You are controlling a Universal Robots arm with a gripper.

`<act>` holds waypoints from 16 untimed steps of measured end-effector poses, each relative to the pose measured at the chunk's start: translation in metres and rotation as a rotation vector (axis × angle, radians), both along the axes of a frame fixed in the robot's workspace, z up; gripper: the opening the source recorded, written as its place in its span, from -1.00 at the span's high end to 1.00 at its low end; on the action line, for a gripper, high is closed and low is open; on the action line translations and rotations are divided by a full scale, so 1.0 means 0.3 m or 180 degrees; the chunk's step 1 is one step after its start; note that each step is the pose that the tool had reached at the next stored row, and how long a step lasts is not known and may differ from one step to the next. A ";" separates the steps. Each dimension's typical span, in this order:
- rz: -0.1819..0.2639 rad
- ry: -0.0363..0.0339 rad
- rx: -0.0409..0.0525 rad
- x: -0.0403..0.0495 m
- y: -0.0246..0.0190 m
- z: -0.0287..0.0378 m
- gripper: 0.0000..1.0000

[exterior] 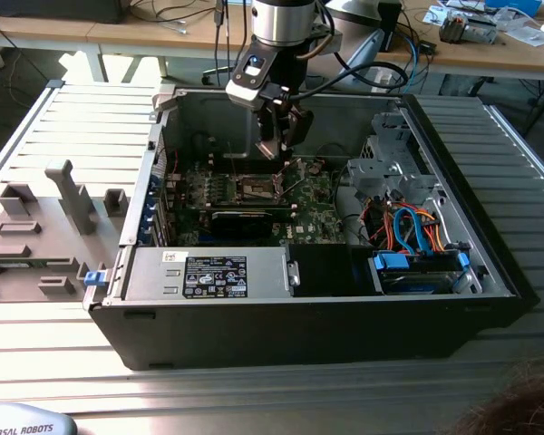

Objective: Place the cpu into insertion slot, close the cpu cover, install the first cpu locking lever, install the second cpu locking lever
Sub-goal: 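Place the cpu into insertion slot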

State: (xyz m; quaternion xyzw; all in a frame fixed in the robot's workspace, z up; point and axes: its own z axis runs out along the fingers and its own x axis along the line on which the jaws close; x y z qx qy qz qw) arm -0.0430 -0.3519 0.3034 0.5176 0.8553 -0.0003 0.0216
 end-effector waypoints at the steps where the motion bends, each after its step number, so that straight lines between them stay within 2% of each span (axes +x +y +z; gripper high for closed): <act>1: -0.0003 0.0000 -0.0004 0.000 0.000 0.000 -0.08; 6: -0.0023 0.0000 -0.0031 0.000 0.000 0.000 -0.08; 16: -0.0051 0.0000 -0.0061 0.000 0.000 -0.001 -0.08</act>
